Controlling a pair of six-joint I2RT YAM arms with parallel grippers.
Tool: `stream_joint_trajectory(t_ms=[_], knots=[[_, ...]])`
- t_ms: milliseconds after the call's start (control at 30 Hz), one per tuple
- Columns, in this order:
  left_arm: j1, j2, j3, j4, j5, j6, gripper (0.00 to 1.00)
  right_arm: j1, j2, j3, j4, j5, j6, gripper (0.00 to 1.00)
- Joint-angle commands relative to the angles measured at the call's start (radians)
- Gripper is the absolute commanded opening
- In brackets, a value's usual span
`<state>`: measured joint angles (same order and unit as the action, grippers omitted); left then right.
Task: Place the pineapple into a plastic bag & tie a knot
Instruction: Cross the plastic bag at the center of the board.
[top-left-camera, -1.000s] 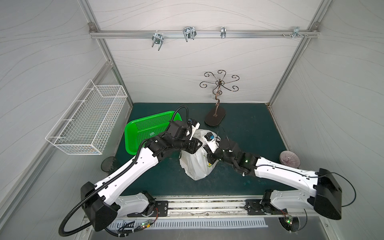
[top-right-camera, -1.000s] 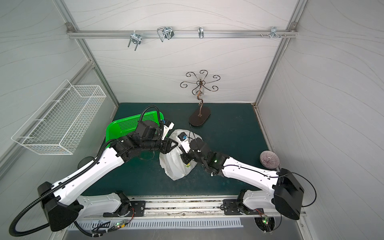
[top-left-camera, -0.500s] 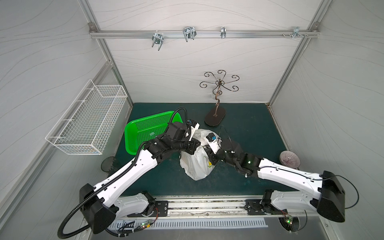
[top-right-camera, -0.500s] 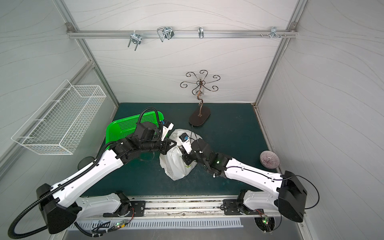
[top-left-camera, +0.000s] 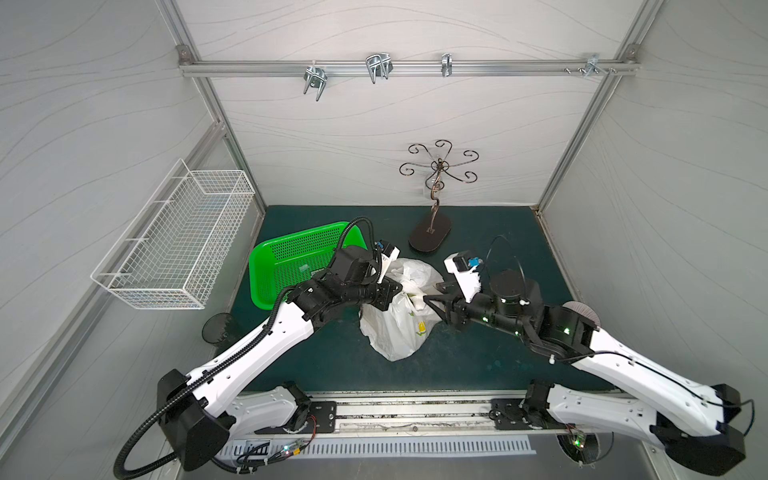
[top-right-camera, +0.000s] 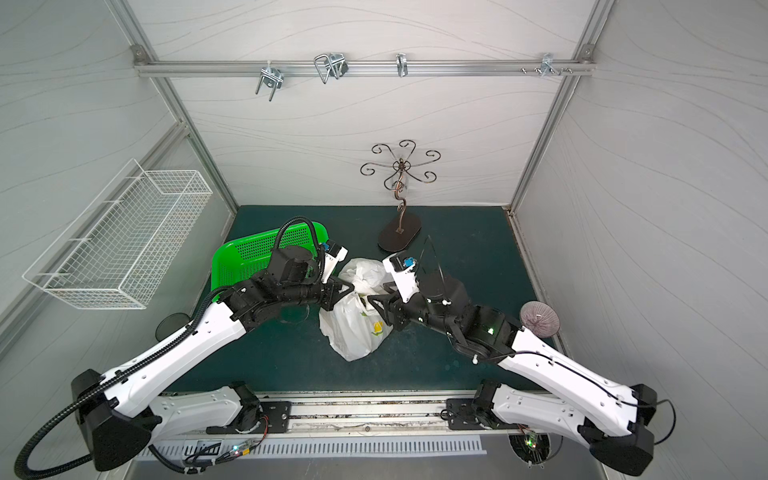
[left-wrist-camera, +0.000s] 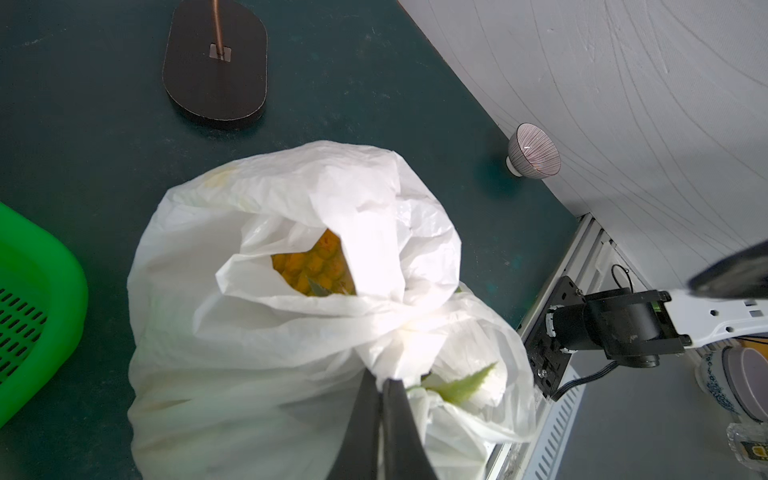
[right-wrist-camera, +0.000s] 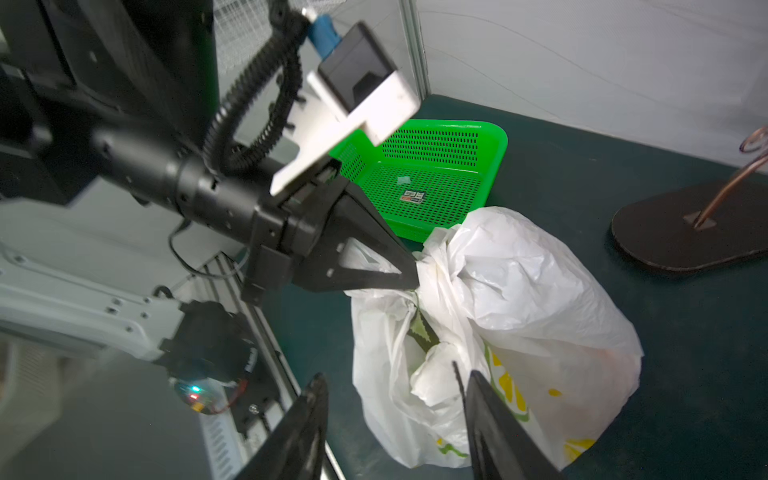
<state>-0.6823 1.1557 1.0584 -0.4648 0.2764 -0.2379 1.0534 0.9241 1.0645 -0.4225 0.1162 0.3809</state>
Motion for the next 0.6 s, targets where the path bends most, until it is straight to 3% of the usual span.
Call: stream_joint_trajectory(t_ms=[0, 100, 300, 567], knots=[[0.003, -0.019, 0.001, 0.046, 0.015, 0.012, 0.0, -0.016, 0.043, 0.12, -0.217, 0.111, 0.392, 0.45], [0.003, -0.018, 0.0, 0.052, 0.021, 0.015, 0.0, -0.03, 0.113, 0.22, -0.332, 0.128, 0.669, 0.42], [0.003, -0.018, 0.006, 0.055, 0.032, 0.019, 0.0, -0.045, 0.191, 0.187, -0.2, 0.026, 1.001, 0.59], [0.003, -0.017, 0.011, 0.052, 0.042, 0.025, 0.0, -0.077, 0.28, 0.129, -0.024, -0.095, 1.117, 0.67]])
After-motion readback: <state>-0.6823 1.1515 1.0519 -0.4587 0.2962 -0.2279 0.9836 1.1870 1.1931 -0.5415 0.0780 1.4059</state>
